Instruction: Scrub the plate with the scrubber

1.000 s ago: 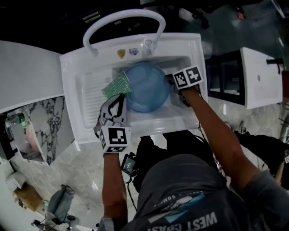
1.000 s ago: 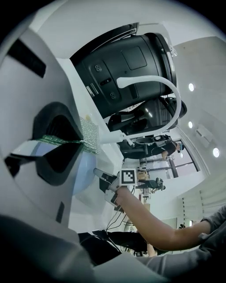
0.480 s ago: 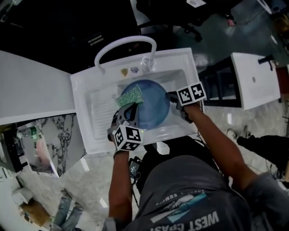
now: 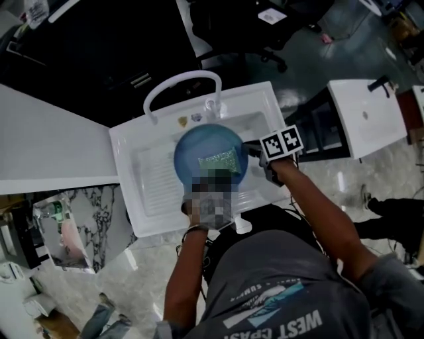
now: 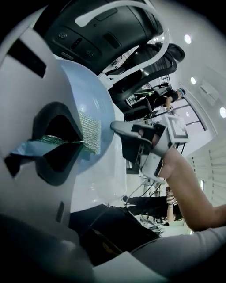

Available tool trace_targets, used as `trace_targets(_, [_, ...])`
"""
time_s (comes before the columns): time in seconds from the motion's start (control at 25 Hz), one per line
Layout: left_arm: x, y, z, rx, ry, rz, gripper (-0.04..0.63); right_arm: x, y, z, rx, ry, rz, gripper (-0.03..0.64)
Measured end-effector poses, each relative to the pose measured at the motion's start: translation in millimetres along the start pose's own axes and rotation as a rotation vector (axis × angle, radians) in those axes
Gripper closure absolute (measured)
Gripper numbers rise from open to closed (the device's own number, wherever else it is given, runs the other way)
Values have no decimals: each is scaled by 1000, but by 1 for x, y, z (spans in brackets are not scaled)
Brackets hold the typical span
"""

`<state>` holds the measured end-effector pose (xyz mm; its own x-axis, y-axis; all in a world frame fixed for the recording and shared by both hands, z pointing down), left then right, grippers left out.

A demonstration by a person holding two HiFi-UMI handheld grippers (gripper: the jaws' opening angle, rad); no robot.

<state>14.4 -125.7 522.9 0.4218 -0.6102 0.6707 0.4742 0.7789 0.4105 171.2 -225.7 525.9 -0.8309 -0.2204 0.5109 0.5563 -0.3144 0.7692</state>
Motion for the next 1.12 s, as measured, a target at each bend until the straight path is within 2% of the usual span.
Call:
trace_targets(0.16, [-19,12,19,17,-40,-11,572,-8,2,-7,-9,23,14,578])
trace_targets(0.36, [-32,-17,49,-15,-115,-110,572,-6,1,-8,-27,5,18,578])
trace_targets(0.6, [-15,-53,27,-21,-85,-160,574,5,-7,6,-6,-33,-33,578])
trace_targets(0.72, [-1,-49,8,-4,-56,-125,573,6,-7,9,-5,-36,-47,578])
trace_targets(0.88, [6,-17,-10,35,-26,-40,572,-1,-4,4,-17,-28,-39,578])
trace_targets(1.0, [2,11,-13,52,-21,17,574,-10,3,-3,-24,-9,-26,578])
trace_targets(1.12, [-6,28,-8,52,-32,37,574,-19,9,-10,-20,13,-19,578])
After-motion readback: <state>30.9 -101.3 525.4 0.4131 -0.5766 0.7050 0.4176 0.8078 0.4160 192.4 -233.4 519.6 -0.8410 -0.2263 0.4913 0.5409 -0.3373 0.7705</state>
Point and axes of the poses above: the fingertips, and each gripper's own axes: x forward along the fingers, y to its right, z out of its underside, the point moved 8 cm from there along -x, backward along the fingers, and after that the axes turned 14 degrees about -z, right-handed, at the moved point
